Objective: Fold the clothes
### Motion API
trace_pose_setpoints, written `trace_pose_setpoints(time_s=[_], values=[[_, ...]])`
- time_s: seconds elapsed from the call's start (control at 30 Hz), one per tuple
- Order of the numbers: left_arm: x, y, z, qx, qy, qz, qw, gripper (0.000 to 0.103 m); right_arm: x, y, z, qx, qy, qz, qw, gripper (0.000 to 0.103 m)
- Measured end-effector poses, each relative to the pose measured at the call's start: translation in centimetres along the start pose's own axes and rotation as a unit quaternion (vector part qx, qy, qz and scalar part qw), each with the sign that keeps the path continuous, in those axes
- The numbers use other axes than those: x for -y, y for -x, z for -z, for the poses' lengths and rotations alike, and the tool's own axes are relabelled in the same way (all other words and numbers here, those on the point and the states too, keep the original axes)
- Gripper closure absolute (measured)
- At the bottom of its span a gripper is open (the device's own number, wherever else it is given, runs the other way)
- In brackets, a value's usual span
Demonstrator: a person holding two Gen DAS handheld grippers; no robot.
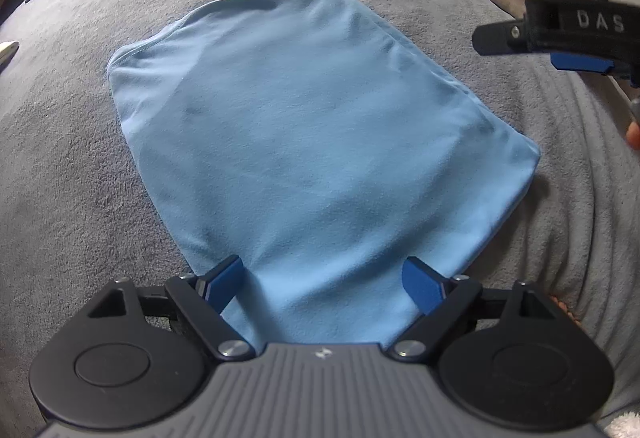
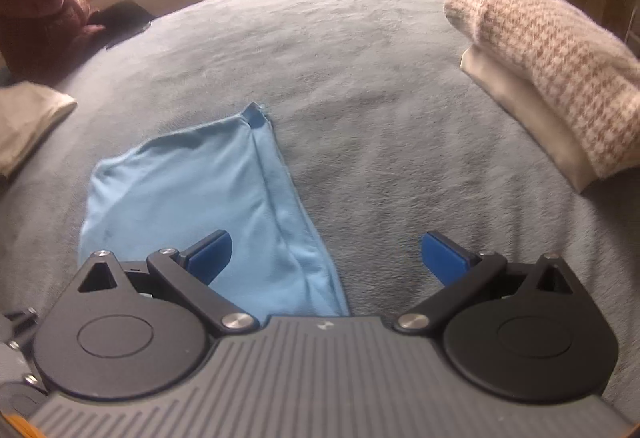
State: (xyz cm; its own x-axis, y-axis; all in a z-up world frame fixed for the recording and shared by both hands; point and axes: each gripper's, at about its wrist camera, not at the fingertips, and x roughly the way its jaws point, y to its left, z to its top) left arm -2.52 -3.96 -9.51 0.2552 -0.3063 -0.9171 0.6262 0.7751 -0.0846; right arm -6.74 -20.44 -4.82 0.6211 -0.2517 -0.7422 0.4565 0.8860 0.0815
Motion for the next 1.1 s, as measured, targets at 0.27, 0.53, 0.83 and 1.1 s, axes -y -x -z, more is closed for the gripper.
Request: trace_pose_setpoints(time_s=[0.27,0.53,0.83,1.1], values=[[0.2,0.1,-0.1,0.000,0.003,-0.001,1.0000,0.012,-1.7,0.6,0.3,0.032,0.094,0.067,0.993,0.001],[-0.2,0.1,-0.2,0.004,0.025,0.006,0.9997,0.006,-2.4,1.5,0.2,0.062,0.108,0.065,0.990,0.001],[-0.6,0.3,0.0,0.010,0.042,0.014,0.9990,0.005,-1.4,1.8,0.4,0.059,0.068,0.035,0.995,0.001],[-1.9,1.8,0.6,0.035,0.056,0.029,0.9974,0.005,-0.5,2.8,0.1,0.081,0.029,0.003,0.996,0.001]])
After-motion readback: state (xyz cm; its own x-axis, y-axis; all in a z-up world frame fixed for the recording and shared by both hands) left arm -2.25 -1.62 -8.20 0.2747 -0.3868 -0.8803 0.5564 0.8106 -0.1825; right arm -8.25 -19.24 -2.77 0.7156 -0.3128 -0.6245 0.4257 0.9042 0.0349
